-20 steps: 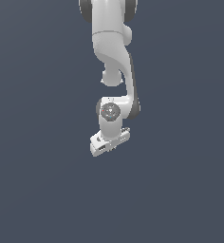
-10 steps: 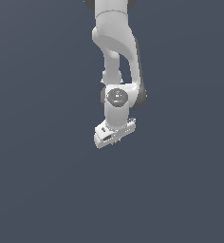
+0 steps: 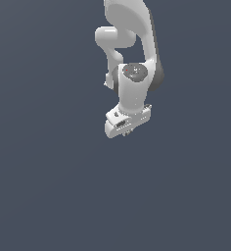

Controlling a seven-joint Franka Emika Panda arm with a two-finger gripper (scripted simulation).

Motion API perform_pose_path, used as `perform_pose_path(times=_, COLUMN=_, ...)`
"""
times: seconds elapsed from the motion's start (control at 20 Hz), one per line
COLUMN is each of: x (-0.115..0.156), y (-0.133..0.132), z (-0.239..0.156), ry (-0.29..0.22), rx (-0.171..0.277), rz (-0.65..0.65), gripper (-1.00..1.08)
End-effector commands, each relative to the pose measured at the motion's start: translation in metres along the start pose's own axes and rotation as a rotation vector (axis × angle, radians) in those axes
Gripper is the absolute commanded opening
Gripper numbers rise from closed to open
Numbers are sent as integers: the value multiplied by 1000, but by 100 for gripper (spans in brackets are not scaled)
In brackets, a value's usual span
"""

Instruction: Pick up the object and move it to a goal position.

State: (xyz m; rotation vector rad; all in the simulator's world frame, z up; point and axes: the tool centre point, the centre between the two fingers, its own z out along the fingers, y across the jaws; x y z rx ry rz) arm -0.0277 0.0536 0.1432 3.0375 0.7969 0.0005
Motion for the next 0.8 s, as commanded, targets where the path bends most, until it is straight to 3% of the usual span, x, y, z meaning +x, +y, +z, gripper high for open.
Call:
perform_pose_path(times=0.0, x=-1, y=-9, z=-16, ry=-1, rx=0, rz=1, gripper=-100)
perform_pose_path(times=0.35, x=-1, y=-23, z=-41, ry=0, rx=1, rz=0, gripper=-100)
perform_pose_path(times=0.75, x=0, y=-22, z=-41, ry=0, rx=1, rz=1, gripper=-100)
